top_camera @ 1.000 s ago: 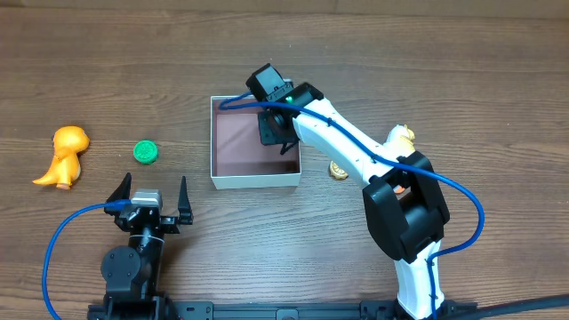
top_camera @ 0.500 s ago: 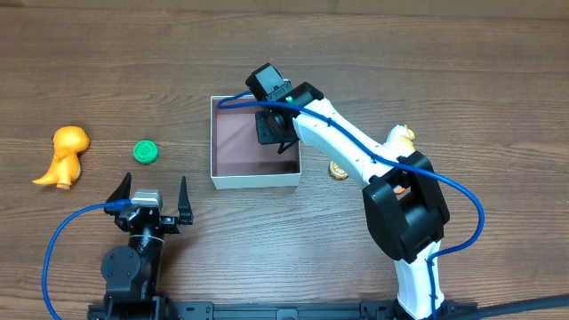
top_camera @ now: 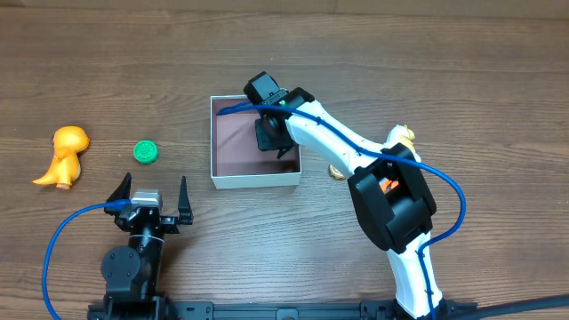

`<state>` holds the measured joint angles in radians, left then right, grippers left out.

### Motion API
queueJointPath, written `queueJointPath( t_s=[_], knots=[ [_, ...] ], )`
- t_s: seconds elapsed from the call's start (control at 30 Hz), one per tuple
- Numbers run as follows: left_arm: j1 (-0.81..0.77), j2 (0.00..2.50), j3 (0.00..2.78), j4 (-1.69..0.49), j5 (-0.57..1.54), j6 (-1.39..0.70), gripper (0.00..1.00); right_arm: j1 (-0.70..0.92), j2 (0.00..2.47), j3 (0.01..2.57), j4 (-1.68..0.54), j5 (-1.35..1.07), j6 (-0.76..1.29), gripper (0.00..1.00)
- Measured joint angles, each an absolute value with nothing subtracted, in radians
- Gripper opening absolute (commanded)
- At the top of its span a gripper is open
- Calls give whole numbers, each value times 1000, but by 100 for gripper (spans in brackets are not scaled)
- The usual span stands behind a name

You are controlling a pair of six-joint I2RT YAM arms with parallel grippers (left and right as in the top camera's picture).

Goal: Pack container

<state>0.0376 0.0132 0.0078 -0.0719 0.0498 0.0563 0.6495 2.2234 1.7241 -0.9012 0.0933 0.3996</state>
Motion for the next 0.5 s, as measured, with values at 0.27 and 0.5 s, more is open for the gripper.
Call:
queueJointPath(
  t_s=[0.27,0.5],
  knots=[
    [38,13,8,-72,50,56,100,649,2223,1729,-913,93,392,4],
    [38,13,8,-72,50,56,100,649,2224,1795,-953,89,392,4]
  ],
)
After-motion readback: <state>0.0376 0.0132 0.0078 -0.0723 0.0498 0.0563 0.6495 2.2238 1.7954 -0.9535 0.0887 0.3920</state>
